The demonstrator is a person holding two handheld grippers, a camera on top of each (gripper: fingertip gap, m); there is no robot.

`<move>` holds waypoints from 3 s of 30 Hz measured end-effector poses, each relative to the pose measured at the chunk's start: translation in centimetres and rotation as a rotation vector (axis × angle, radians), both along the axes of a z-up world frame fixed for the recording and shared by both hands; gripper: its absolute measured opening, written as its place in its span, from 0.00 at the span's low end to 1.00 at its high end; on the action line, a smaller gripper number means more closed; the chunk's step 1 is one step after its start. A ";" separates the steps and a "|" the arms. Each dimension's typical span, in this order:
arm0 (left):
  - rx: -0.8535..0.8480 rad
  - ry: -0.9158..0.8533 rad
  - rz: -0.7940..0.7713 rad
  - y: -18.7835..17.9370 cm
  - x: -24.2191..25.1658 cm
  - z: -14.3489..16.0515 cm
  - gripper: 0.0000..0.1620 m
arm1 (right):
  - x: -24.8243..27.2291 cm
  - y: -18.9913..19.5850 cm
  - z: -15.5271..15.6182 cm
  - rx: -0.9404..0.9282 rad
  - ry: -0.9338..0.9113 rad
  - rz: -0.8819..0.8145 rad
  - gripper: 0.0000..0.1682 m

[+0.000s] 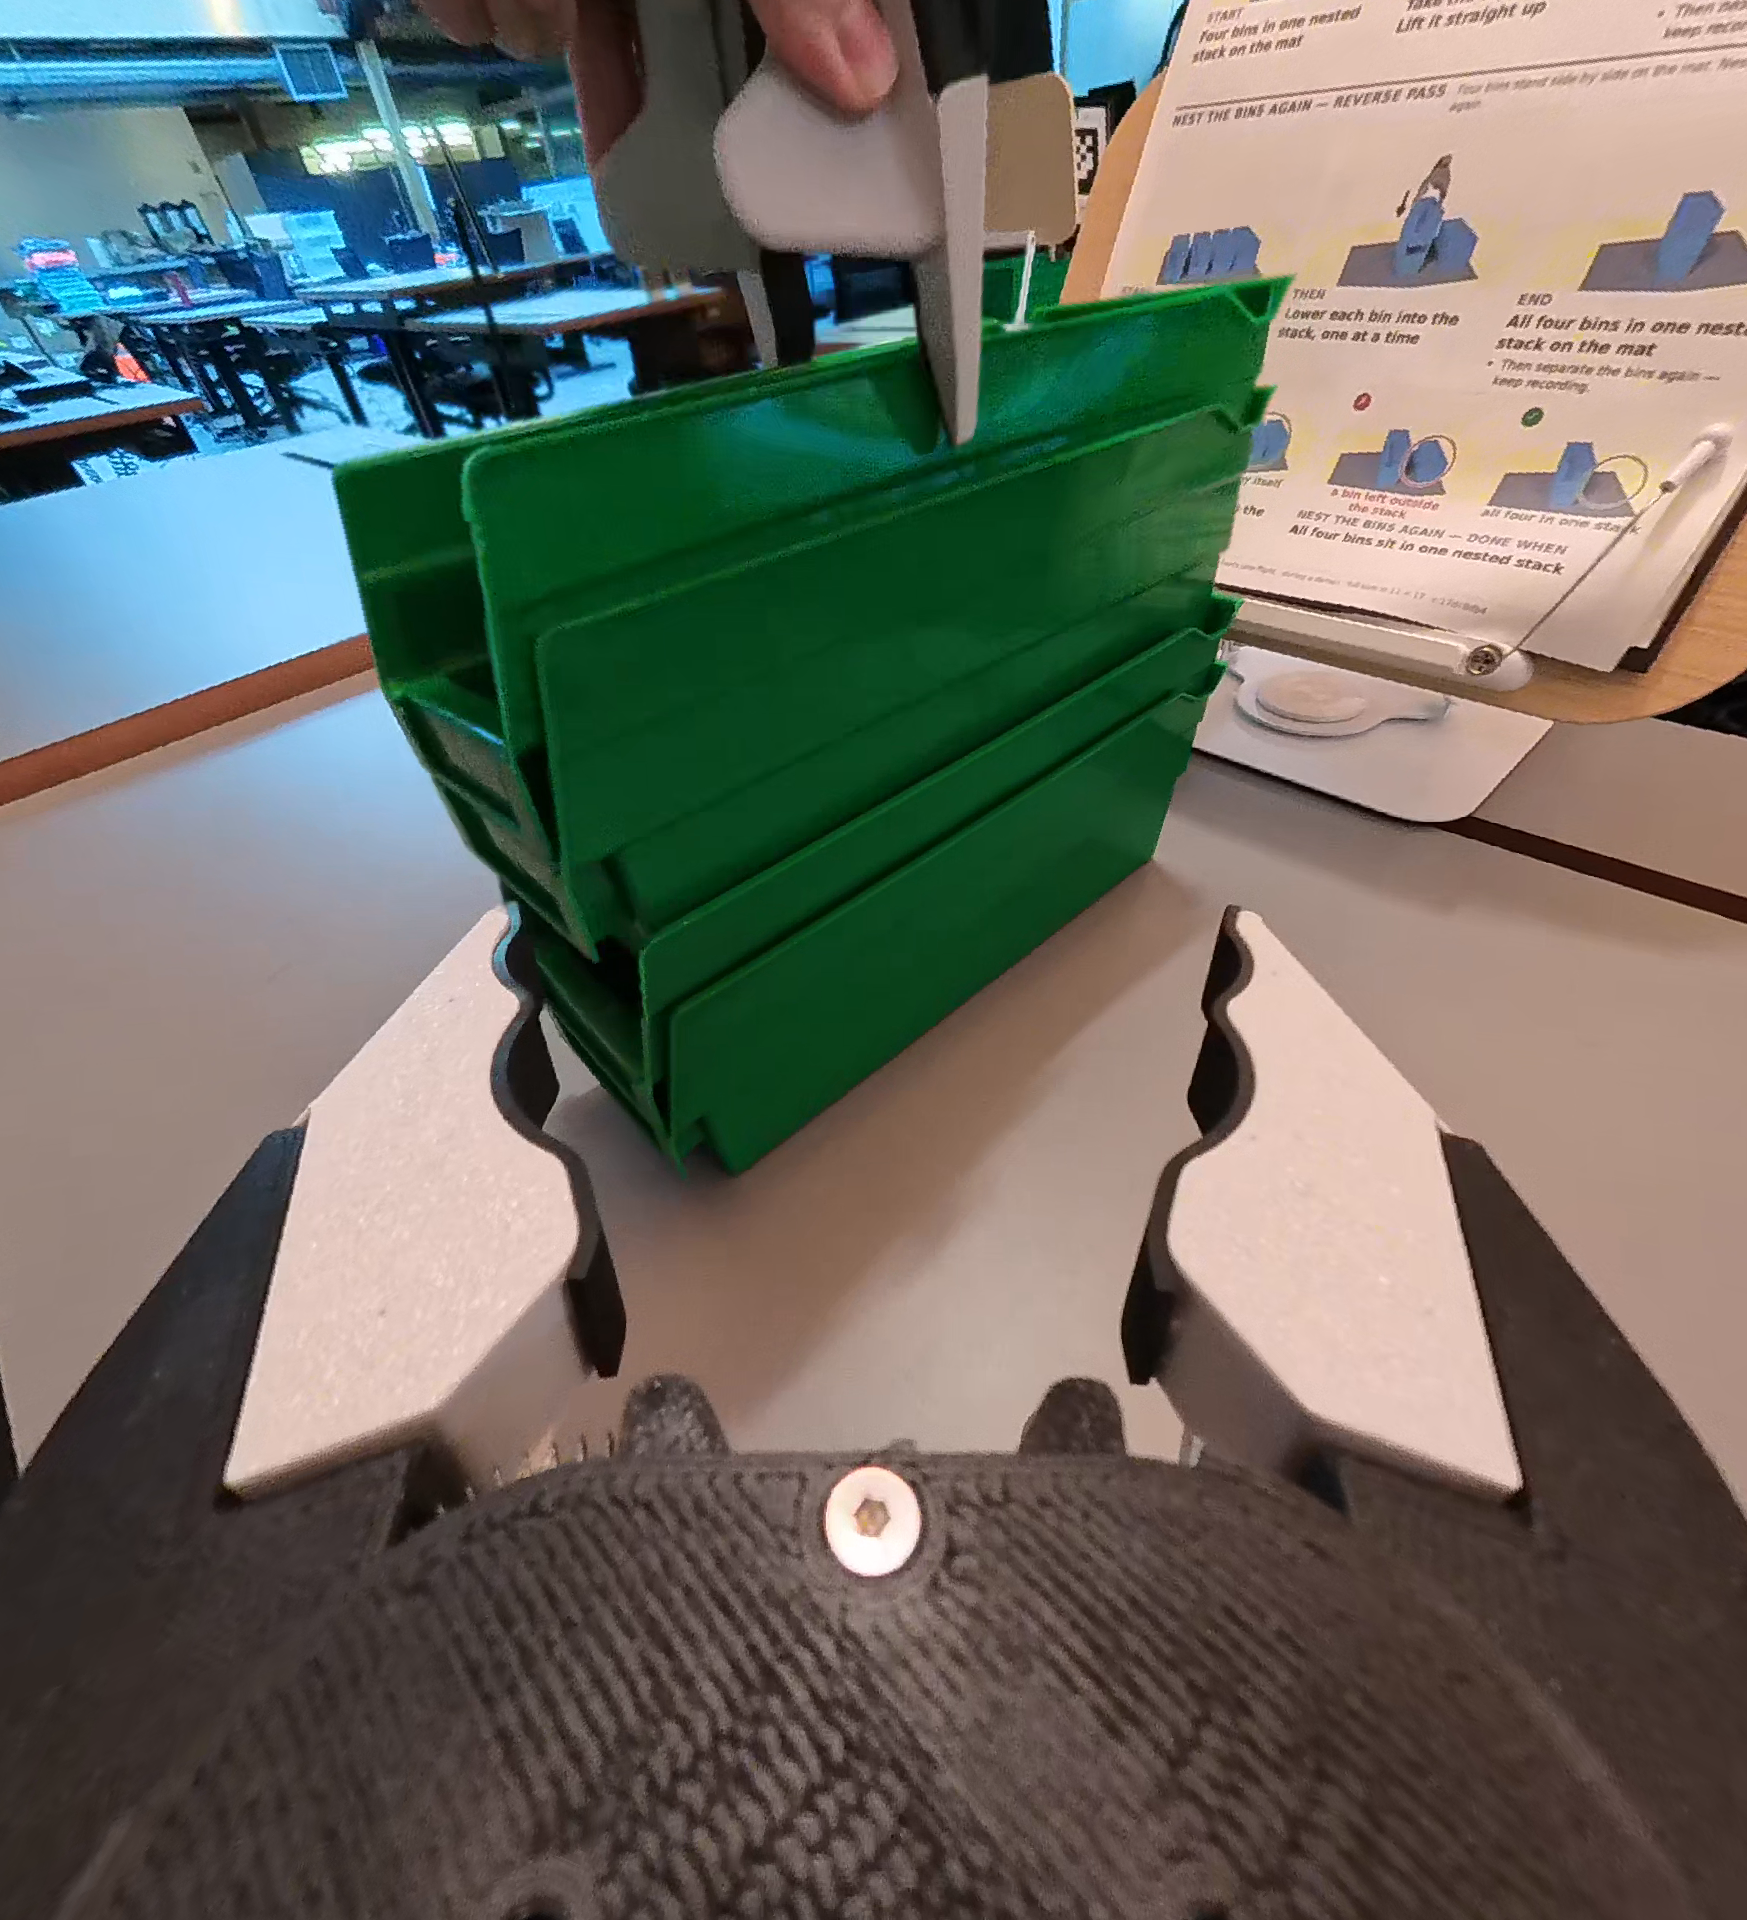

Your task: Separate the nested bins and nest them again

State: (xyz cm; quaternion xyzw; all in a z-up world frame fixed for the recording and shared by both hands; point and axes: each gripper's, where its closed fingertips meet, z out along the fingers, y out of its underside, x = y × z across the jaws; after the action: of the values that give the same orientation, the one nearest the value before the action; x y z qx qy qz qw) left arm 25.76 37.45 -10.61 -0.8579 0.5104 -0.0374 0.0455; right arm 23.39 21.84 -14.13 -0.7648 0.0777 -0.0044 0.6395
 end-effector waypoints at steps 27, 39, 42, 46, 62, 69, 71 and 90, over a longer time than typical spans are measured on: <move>0.079 0.098 -0.068 -1.0 -1.5 -5.4 0.78 | 0.0 -0.2 0.0 -0.008 -0.005 0.002 0.74; 0.019 0.124 -0.086 -1.1 -1.8 -4.7 0.58 | -0.4 -0.1 0.0 -0.014 -0.017 0.008 0.74; -0.023 0.084 -0.055 -1.1 -1.5 -4.4 0.57 | -0.3 0.1 -0.3 -0.021 -0.023 0.006 0.74; -0.029 0.092 -0.058 -1.1 -1.5 -4.5 0.57 | -0.4 0.3 -0.7 -0.034 -0.018 0.012 0.74; 0.009 0.051 -0.064 -1.6 -0.3 -1.4 0.57 | -0.3 0.6 -0.9 -0.031 -0.010 -0.001 0.70; -0.012 0.032 -0.059 -1.9 -0.6 -1.9 0.57 | -0.3 0.5 0.2 0.021 -0.025 -0.016 0.65; -0.013 0.028 -0.058 -1.9 -0.7 -1.8 0.57 | -0.7 0.6 0.6 0.045 -0.012 -0.002 0.63; 0.048 0.008 -0.106 -2.2 0.1 -1.2 0.58 | -2.5 1.9 2.5 0.173 -0.070 0.040 0.18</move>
State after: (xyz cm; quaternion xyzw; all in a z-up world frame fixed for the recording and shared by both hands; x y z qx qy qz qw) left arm 25.90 35.28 -11.81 -0.8284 0.5562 -0.0242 0.0618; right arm 20.87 23.72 -11.67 -0.7077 0.0403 -0.0117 0.7053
